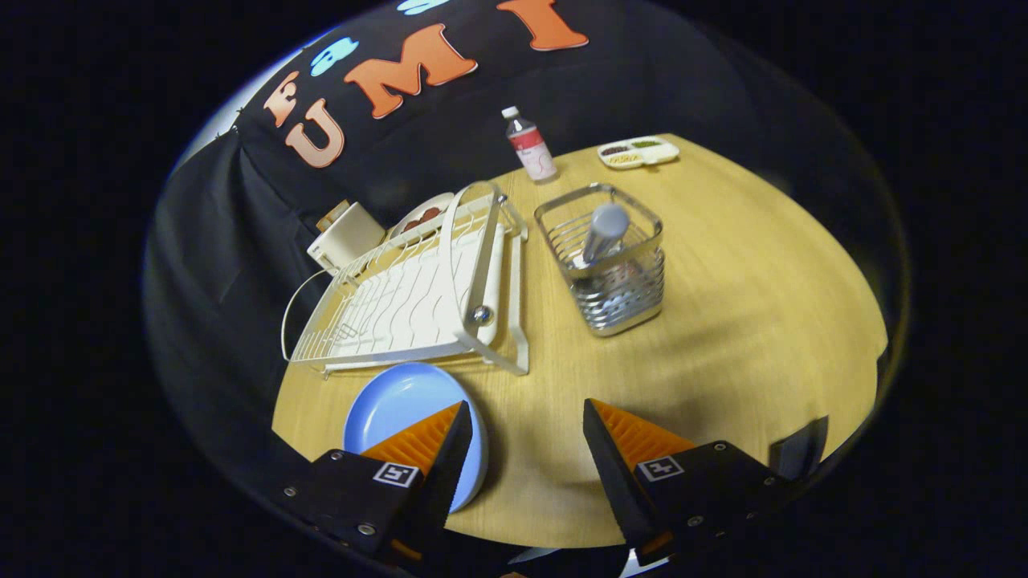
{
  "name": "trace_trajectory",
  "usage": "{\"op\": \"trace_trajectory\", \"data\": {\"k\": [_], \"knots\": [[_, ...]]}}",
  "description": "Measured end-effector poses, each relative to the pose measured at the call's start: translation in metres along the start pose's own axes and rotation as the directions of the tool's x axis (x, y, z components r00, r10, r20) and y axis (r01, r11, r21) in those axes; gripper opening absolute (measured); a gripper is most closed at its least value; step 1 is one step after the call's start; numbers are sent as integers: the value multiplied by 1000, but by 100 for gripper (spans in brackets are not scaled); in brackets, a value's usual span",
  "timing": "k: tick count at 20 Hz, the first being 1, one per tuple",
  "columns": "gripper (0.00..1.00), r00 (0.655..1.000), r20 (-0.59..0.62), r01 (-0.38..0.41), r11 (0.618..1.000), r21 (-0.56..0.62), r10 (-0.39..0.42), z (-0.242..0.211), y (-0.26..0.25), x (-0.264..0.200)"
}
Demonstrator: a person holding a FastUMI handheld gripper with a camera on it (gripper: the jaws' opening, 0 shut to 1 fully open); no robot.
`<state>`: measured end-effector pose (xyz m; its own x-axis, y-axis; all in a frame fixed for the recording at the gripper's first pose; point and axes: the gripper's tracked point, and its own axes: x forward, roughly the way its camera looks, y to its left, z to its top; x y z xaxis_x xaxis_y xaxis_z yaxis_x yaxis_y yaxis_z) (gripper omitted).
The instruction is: Take the plate from the dish rack, then take the spoon from the basket and place it into the plate.
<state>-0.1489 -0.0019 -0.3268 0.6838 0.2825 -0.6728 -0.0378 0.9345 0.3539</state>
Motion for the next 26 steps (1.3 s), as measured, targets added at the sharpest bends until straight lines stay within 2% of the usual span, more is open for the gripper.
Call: {"op": "trace_trajectory", "data": {"k": [2, 6, 9, 11, 15, 16, 19, 20, 24, 26], "knots": [[86, 993, 115, 36, 999, -26, -32, 26, -13, -6], [86, 951, 299, 108, 992, -70, -82, 76, -27, -16], [86, 943, 324, 122, 985, -124, -76, 90, -25, -8], [82, 948, 311, 110, 984, -137, -63, 90, -22, 3], [58, 944, 321, 125, 981, -146, -73, 91, -25, 18], [46, 939, 336, 135, 980, -148, -79, 94, -26, 18], [27, 934, 342, 158, 978, -134, -104, 98, -33, 17], [17, 933, 346, 151, 982, -117, -102, 100, -31, 18], [14, 933, 354, 115, 987, -108, -70, 106, -22, 8], [11, 930, 359, 122, 985, -120, -71, 112, -21, 4]]}}
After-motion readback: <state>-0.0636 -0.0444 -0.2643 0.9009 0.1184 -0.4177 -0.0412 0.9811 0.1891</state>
